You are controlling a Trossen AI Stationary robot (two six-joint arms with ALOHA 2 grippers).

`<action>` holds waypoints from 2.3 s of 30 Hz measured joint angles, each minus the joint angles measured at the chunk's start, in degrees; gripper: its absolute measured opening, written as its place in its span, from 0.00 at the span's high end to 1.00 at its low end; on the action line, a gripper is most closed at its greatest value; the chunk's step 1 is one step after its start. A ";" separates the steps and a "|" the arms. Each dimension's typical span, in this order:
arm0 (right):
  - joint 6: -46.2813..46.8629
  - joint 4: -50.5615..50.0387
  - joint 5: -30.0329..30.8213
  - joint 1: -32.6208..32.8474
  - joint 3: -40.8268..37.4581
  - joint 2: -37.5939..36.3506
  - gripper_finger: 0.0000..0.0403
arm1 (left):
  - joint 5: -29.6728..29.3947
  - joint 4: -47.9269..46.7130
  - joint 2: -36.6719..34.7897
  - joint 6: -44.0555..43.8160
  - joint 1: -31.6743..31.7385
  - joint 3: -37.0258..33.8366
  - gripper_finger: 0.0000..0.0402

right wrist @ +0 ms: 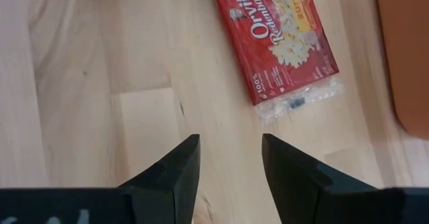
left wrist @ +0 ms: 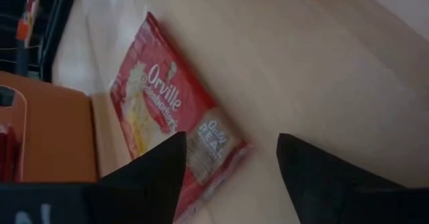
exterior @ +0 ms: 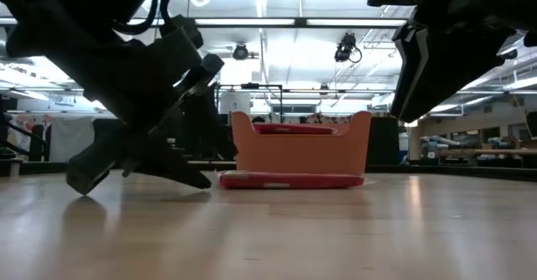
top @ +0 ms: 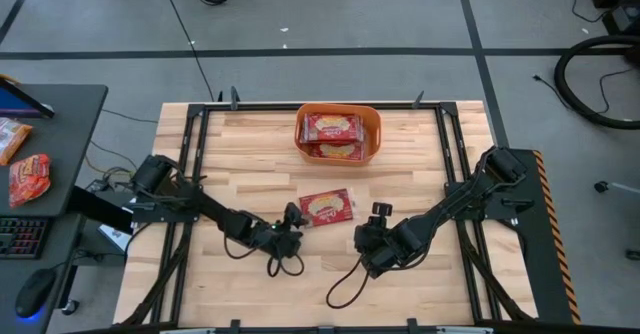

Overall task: Sort popcorn bags into baskets
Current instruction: Put the red popcorn bag into the orange bin

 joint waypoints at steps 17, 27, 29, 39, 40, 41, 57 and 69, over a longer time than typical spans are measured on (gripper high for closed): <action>-8.84 10.10 3.15 -0.25 0.00 -0.02 0.59 | 10.69 -1.30 0.17 3.81 7.65 -0.15 0.72; -21.32 15.87 6.10 -3.28 -0.02 0.50 0.56 | 10.80 -1.12 -1.02 -1.93 7.60 -0.53 0.98; -23.58 17.13 6.12 -4.23 -0.07 0.50 0.54 | 10.85 -1.28 -1.98 -2.93 7.57 -0.59 0.98; -32.90 21.97 5.11 -8.06 -0.07 0.52 0.42 | 11.35 0.37 -6.16 -11.29 7.49 -0.48 0.99; -33.17 22.07 5.11 -8.33 -0.07 0.52 0.41 | 11.33 0.48 -6.56 -12.50 7.47 -0.48 0.99; -33.65 22.09 5.11 -8.53 -0.07 0.52 0.41 | 11.28 0.83 -7.00 -13.78 7.47 -0.48 0.99; -34.10 38.93 3.64 -11.25 -9.34 0.57 0.42 | 10.83 6.53 -9.24 -23.62 7.49 -0.29 0.99; -34.59 45.70 8.21 -12.59 -16.43 0.57 0.53 | 10.80 9.72 -9.24 -23.86 7.47 -0.26 0.99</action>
